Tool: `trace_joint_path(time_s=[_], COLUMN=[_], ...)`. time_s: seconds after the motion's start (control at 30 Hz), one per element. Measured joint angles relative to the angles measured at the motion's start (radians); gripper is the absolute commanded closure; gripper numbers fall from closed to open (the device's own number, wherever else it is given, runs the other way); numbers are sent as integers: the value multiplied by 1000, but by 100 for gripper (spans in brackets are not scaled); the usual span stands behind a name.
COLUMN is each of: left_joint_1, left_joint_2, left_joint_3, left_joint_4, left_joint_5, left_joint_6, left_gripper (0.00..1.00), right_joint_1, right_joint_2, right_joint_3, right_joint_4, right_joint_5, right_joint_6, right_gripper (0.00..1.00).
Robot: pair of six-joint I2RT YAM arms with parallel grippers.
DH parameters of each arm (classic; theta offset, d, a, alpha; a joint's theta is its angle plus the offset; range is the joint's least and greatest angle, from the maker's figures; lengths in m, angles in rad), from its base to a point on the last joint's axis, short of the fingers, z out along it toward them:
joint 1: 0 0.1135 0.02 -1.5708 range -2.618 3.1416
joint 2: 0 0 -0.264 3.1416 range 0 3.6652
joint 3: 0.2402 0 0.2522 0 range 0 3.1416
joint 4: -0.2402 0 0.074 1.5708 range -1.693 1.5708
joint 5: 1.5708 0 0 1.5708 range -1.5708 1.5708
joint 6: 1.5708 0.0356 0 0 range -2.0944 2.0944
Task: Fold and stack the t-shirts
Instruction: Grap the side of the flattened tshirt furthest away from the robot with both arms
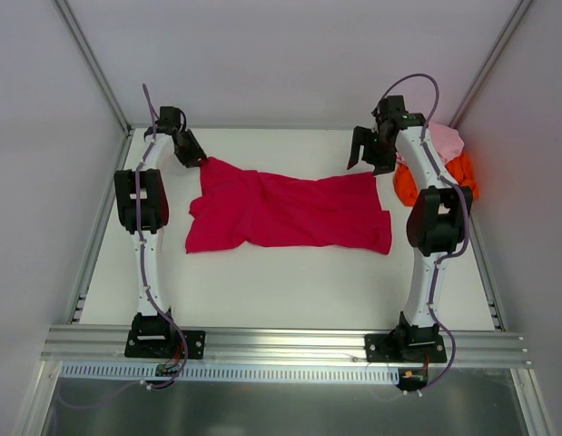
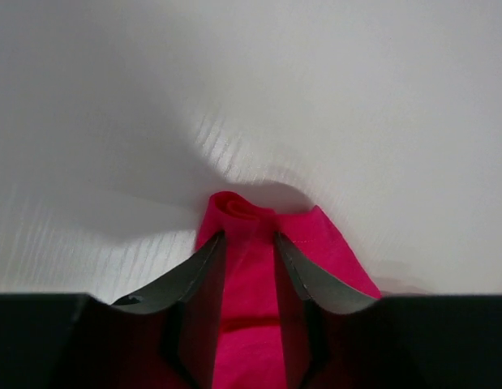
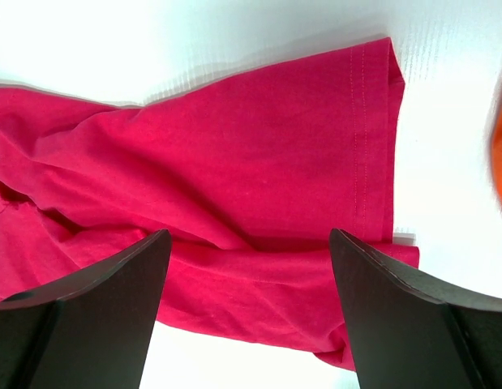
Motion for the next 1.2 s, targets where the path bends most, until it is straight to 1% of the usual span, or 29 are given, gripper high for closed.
trace_joint_path(time_s=[0.03, 0.07, 0.1, 0.13, 0.17, 0.27, 0.33, 0.4, 0.5, 0.83, 1.03, 1.2], left_joint_1=[0, 0, 0, 0, 0, 0, 0, 0, 0, 0, 0, 0], left_joint_2=[3, 5, 7, 8, 8, 8, 7, -5, -28, -109, -144, -151], left_joint_3=[0, 0, 0, 0, 0, 0, -10, -44, -80, -112, -112, -112], left_joint_4=[0, -1, -2, -3, -5, -8, -3, 9, 13, -4, -7, -24], left_joint_5=[7, 11, 13, 15, 16, 19, 18, 18, 14, -19, -26, -38], left_joint_6=[2, 0, -1, 0, -2, 1, 1, 1, 2, 9, 23, 29], left_gripper=[80, 86, 89, 98, 100, 100, 100, 100, 100, 100, 100, 100], right_joint_1=[0, 0, 0, 0, 0, -1, -3, -6, -9, -37, -58, -68], right_joint_2=[-3, -5, -5, -5, -5, 2, 32, 55, 71, 195, 209, 218], right_joint_3=[0, 0, 0, 0, 0, 32, 108, 156, 158, 158, 158, 167], right_joint_4=[0, 0, 0, 0, -3, -53, -103, -110, -122, -161, -163, -145], right_joint_5=[0, 0, 1, 5, 13, 46, 62, 69, 79, 187, 241, 245], right_joint_6=[0, 0, 0, 0, 0, 3, 5, 17, 37, 112, 112, 88], right_gripper=[16, 15, 15, 15, 15, 15, 15, 15, 15, 15, 15, 15])
